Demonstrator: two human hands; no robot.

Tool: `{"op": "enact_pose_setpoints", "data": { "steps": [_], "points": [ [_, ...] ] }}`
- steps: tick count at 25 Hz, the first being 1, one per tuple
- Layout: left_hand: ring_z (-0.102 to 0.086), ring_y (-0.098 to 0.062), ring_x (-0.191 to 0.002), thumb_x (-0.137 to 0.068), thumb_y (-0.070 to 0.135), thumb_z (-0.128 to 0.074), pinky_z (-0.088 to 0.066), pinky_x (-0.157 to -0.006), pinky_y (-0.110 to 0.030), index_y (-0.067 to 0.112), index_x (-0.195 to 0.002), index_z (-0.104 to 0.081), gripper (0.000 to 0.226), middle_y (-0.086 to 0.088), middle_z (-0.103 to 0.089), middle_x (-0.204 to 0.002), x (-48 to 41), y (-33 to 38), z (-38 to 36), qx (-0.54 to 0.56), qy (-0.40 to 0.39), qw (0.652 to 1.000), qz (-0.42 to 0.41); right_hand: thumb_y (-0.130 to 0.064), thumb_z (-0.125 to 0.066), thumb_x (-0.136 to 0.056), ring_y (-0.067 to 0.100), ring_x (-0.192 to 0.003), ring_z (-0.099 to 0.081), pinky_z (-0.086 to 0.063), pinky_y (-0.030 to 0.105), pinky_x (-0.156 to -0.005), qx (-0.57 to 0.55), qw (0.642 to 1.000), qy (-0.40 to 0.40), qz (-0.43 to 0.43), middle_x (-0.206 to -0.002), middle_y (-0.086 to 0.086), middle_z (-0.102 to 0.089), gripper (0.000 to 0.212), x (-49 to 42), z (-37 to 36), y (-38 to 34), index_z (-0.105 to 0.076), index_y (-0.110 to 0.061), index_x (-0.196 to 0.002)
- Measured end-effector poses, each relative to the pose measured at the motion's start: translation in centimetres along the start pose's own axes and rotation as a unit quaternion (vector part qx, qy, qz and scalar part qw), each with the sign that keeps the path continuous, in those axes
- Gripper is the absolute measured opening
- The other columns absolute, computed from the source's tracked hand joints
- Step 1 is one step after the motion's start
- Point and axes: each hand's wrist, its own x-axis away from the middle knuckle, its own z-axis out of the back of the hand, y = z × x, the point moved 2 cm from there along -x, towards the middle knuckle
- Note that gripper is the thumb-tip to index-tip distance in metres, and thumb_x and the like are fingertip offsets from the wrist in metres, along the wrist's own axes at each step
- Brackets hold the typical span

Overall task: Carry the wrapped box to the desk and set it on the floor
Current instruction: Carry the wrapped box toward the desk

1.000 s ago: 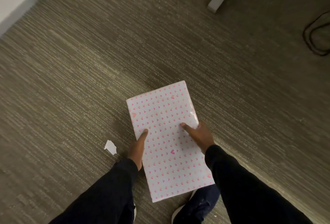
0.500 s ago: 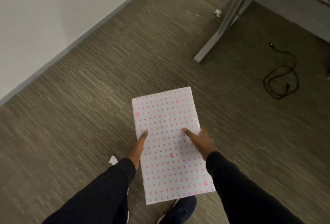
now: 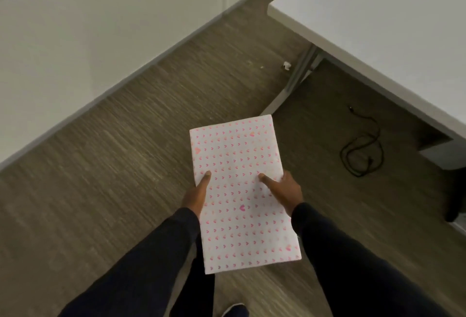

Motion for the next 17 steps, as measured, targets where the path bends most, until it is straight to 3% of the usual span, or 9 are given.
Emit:
{"op": "enact_pose_setpoints", "data": {
  "steps": [7,11,13,17],
  "points": [
    [-0.067,-0.036,-0.109,-0.075,0.079,-0.063,-0.051,-0.101,-0.057,0.019,-0.128,-0.06,0.08,-0.011,-0.069,-0.122,-8.6,4.7,-3.2,-0.009,-0.027,0.998,0.057,-0.064,-0.071,-0.081,0.032,-0.131,-0.052,-0.048,0.046,-0.102,0.045,0.997,0.005,-0.066,-0.153,0.011,-0.046,0.09,-9.7,0.6,-4.0,-0.037,-0.016,-0.149],
    [-0.065,-0.034,-0.111,-0.077,0.08,-0.06,-0.05,-0.101,-0.057,0.021,-0.132,-0.058,0.081,-0.01,-0.067,-0.125,-14.5,5.7,-5.3,-0.014,-0.023,0.998,0.059,-0.066,-0.074,-0.075,0.013,-0.093,-0.057,-0.047,0.031,-0.076,0.011,0.996,-0.003,-0.087,-0.139,0.002,-0.057,0.085,-16.9,0.3,-4.3,-0.041,-0.028,-0.143],
    [-0.065,-0.033,-0.111,-0.078,0.079,-0.06,-0.051,-0.1,-0.056,0.022,-0.133,-0.056,0.079,-0.01,-0.066,-0.126,-17.7,5.0,-6.5,-0.01,-0.024,0.998,0.065,-0.072,-0.071,-0.073,0.008,-0.086,-0.056,-0.046,0.027,-0.067,0.043,0.996,0.008,-0.077,-0.126,-0.005,-0.058,0.089,-20.6,0.3,-3.2,-0.038,-0.031,-0.144],
    [-0.067,-0.027,-0.1,-0.074,0.081,-0.062,-0.055,-0.076,-0.042,0.031,-0.118,-0.062,0.067,-0.001,-0.069,-0.112,-25.0,2.8,-10.4,0.028,-0.05,0.996,0.062,-0.076,-0.068,-0.073,0.026,-0.12,-0.059,-0.05,0.037,-0.092,0.097,0.992,0.04,-0.068,-0.146,0.003,-0.054,0.099,-29.5,0.3,0.6,-0.035,-0.025,-0.151]
  ]
}}
